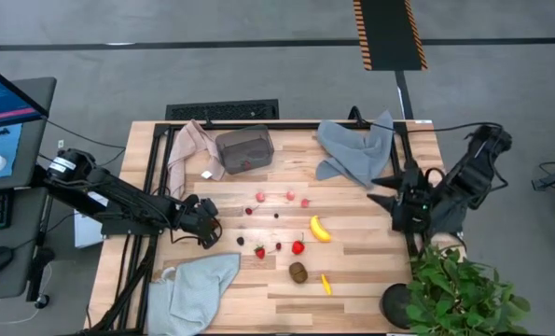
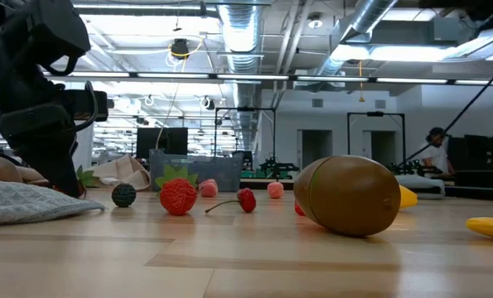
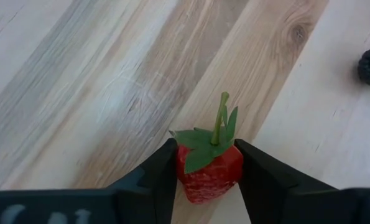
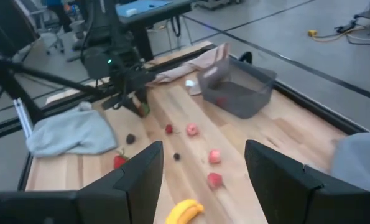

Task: Pick and placing Produce into tupperware
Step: Put the red strawberry into the black bin

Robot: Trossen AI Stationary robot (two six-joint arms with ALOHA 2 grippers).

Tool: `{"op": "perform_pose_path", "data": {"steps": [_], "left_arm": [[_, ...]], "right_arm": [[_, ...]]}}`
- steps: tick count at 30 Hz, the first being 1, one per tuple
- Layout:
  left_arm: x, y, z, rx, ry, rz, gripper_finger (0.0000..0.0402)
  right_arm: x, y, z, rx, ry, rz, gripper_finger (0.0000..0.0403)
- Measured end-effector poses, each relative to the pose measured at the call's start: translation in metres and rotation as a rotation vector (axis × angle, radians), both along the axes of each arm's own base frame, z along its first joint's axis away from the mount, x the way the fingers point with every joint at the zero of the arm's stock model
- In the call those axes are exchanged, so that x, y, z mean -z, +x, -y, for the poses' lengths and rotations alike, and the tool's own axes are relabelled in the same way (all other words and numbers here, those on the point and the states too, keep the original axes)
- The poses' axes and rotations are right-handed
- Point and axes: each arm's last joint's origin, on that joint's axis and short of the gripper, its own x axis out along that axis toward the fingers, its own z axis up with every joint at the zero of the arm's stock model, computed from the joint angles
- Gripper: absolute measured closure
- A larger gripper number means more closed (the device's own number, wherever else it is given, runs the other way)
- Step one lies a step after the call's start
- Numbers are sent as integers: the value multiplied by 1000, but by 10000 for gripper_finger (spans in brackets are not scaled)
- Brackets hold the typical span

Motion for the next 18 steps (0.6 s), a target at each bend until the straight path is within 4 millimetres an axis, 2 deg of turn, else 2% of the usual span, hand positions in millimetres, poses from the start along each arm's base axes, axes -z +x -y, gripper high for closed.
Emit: {"op": "perform_pose_path", "data": {"steps": [11, 18], "left_arm": [[-2, 9, -13, -19, 31, 52, 268], [-12, 26, -28, -24, 79, 203, 266]], "right_arm": [[-1, -1, 11, 45, -5, -12, 154], [0, 0, 15, 73, -9, -23, 154]]}}
